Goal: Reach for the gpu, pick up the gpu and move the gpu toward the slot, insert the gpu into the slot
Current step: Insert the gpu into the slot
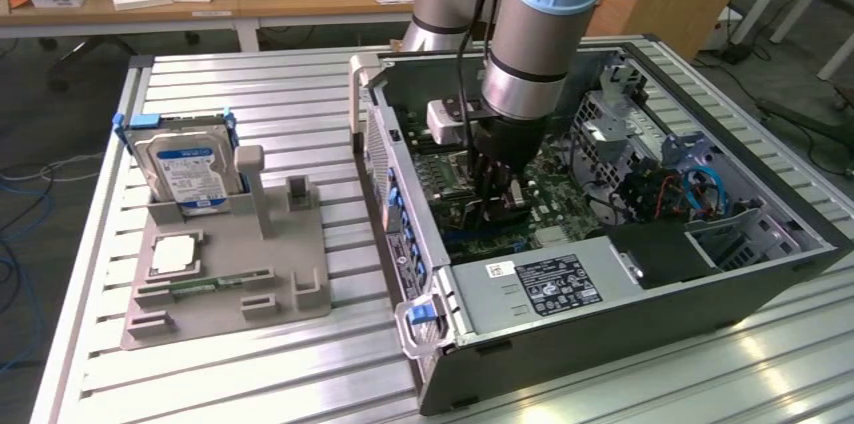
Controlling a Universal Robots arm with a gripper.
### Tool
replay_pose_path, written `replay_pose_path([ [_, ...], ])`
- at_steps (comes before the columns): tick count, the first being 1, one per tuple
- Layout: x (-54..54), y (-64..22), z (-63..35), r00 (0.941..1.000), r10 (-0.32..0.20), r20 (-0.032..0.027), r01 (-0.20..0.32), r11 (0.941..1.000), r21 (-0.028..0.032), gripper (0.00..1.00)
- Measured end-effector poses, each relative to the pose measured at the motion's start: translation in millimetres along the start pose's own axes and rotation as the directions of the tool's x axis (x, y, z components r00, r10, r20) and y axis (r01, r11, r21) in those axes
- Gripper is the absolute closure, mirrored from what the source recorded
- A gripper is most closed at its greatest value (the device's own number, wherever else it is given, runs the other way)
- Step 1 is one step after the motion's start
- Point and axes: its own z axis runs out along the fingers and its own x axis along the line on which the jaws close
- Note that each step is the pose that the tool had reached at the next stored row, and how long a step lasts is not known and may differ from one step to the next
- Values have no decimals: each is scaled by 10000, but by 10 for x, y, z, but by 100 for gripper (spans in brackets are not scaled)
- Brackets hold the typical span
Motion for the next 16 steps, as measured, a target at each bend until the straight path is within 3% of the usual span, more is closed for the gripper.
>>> replay_pose_path([
  [9,-2,9,85,10000,-3,-18,3,10000,-7,72],
  [16,-4,10,93,10000,-1,-2,1,10000,0,72],
])
